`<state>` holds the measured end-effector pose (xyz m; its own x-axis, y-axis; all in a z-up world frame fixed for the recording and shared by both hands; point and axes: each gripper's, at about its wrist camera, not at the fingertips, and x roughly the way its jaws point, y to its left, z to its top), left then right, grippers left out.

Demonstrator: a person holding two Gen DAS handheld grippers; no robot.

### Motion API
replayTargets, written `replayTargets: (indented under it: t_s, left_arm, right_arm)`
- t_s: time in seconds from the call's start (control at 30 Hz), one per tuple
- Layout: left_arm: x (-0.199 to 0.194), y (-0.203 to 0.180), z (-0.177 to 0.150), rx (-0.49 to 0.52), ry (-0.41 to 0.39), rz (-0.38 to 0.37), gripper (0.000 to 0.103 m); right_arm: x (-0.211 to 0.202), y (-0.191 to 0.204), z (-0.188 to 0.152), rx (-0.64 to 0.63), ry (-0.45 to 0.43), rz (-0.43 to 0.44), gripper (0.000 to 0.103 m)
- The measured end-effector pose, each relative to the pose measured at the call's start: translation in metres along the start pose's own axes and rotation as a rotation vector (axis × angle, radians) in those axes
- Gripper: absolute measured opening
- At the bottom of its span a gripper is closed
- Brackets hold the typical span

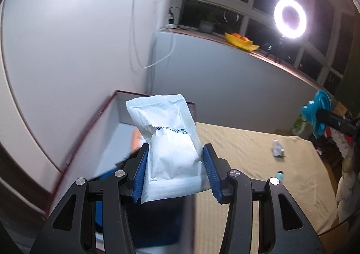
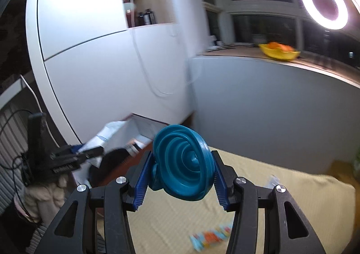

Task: Organize soft objects
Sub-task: 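Open the left tool over the shoebox while the right tool drops the funnel in, then lower the left tool over the hand-cream tube while the right tool reaches the snack wrapper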

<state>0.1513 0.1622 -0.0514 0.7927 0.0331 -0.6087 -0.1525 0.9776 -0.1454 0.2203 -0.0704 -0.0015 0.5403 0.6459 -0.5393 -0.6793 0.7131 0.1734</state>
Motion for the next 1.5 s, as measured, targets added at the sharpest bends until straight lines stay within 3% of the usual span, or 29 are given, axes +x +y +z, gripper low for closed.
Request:
replayTargets:
  t_s: [0.27, 0.57, 0.8, 0.93, 1.13, 1.5]
  left_arm:
    - [0.028, 0.013, 0.012, 0.05, 0.031, 0.09, 0.046]
    - [0.059, 0.029, 0.022, 0.046, 0.077, 0.126, 0.046]
    - [0.082, 0.038, 0.024, 0.018, 0.12, 0.125, 0.046]
    - [0.082, 0.038, 0.026, 0.019, 0.125, 0.122, 0.05]
    - [0.083, 0.046, 0.025, -0.019, 0.146, 0.126, 0.06]
    - [0.075, 0.045, 0.027, -0.056, 0.14, 0.107, 0.064]
  right_arm:
    - [0.1, 0.037, 0.04, 0.021, 0.088, 0.137, 0.047]
    - [0.186, 0.051, 0.042, 0.032, 0.193, 0.176, 0.047]
    - [0.228, 0.041, 0.036, 0.07, 0.248, 0.182, 0.047]
    - [0.243, 0.036, 0.033, 0.089, 0.273, 0.187, 0.048]
    - [0.252, 0.035, 0.032, 0.105, 0.282, 0.176, 0.065]
    - [0.235, 0.036, 0.039, 0.103, 0.259, 0.172, 0.066]
